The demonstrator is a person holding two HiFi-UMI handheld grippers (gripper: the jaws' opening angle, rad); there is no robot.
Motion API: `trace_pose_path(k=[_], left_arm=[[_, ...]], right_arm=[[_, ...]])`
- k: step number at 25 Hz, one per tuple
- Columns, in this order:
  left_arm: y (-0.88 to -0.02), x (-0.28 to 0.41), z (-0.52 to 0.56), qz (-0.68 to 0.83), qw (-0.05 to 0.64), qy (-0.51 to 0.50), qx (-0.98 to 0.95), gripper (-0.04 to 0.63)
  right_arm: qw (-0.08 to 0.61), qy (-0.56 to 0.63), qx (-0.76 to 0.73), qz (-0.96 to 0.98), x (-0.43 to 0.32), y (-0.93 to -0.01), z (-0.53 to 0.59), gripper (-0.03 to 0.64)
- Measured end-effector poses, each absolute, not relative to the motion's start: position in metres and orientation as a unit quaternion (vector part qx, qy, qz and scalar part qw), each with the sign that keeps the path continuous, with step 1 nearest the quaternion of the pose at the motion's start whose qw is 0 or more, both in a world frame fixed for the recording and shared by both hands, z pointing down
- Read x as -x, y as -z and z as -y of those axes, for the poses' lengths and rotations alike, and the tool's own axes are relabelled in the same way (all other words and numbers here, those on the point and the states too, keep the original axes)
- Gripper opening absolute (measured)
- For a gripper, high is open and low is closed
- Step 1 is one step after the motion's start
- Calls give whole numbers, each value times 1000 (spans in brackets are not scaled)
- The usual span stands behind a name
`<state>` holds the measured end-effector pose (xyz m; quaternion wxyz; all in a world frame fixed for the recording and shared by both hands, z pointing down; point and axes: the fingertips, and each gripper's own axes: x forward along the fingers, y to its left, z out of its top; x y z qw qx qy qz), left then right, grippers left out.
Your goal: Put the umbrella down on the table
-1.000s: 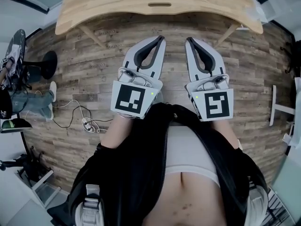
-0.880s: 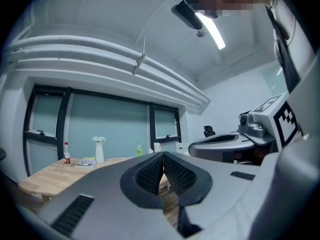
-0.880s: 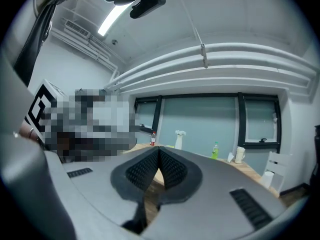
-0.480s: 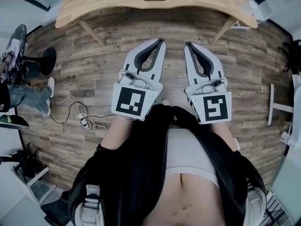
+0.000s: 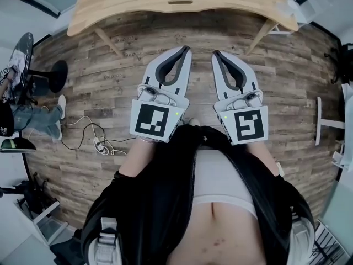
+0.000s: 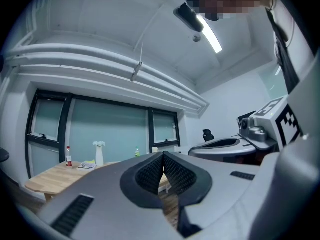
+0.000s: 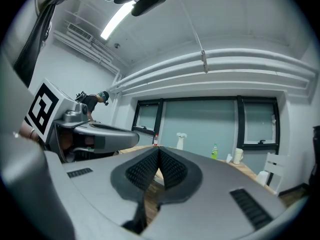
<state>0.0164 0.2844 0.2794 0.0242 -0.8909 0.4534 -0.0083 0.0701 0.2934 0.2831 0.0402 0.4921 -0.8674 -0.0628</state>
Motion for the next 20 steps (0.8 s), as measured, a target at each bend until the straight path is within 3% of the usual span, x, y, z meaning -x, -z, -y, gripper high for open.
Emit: trace_pose_path(k=[20], left_arm=[[-279, 9, -292, -441, 25, 25, 897, 8]], right_arm=[[41, 33, -484, 874, -31, -282, -301, 26]])
